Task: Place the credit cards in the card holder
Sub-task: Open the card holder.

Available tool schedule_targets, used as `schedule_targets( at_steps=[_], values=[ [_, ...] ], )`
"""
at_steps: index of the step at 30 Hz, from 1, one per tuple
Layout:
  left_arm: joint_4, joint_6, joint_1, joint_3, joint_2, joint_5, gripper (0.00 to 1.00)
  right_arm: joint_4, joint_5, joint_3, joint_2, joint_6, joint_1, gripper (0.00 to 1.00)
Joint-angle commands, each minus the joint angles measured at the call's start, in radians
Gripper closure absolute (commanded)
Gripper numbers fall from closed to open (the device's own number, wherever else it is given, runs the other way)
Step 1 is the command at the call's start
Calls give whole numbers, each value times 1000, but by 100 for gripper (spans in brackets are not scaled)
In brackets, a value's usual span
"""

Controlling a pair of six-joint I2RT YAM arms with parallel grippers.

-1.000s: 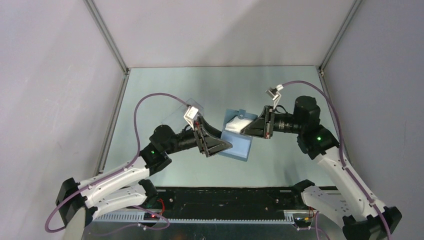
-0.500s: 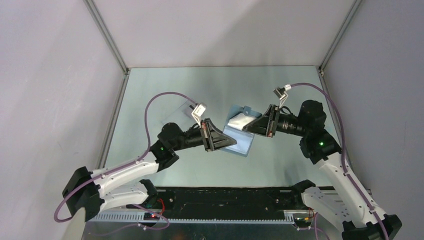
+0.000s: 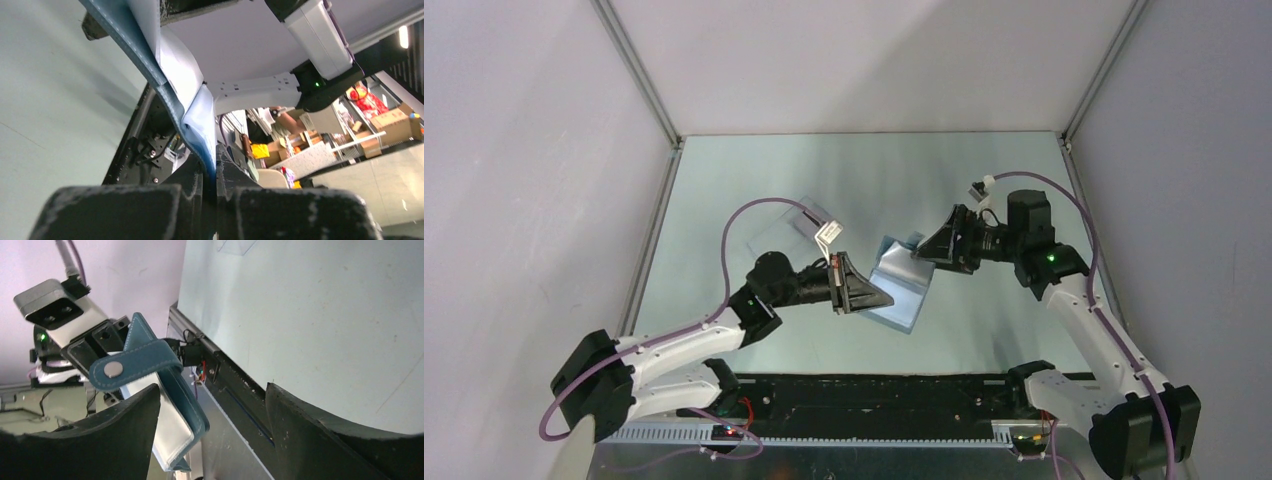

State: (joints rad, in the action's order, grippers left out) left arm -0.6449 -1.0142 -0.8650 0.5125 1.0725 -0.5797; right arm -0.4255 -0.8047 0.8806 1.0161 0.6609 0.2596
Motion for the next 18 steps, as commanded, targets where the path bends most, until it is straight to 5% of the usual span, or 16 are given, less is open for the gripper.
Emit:
schedule_targets(
  at_steps=[1, 6, 12, 16, 18],
  values=[
    [-72, -21, 1, 29, -26, -107, 100, 44, -149, 7, 5, -55, 2, 20],
    [-70, -30, 1, 41, -15, -177, 100, 66, -291, 4, -3, -88, 7, 19],
    [-66, -35, 1, 63, 12, -217, 100, 60, -398, 4, -14, -120, 46, 37],
    [-64, -39, 2, 71, 35, -225, 100, 45, -422, 4, -14, -139, 85, 63],
    [-63, -38, 3, 73, 43, -226, 100, 32, -443, 4, -7, -144, 87, 89]
  ],
)
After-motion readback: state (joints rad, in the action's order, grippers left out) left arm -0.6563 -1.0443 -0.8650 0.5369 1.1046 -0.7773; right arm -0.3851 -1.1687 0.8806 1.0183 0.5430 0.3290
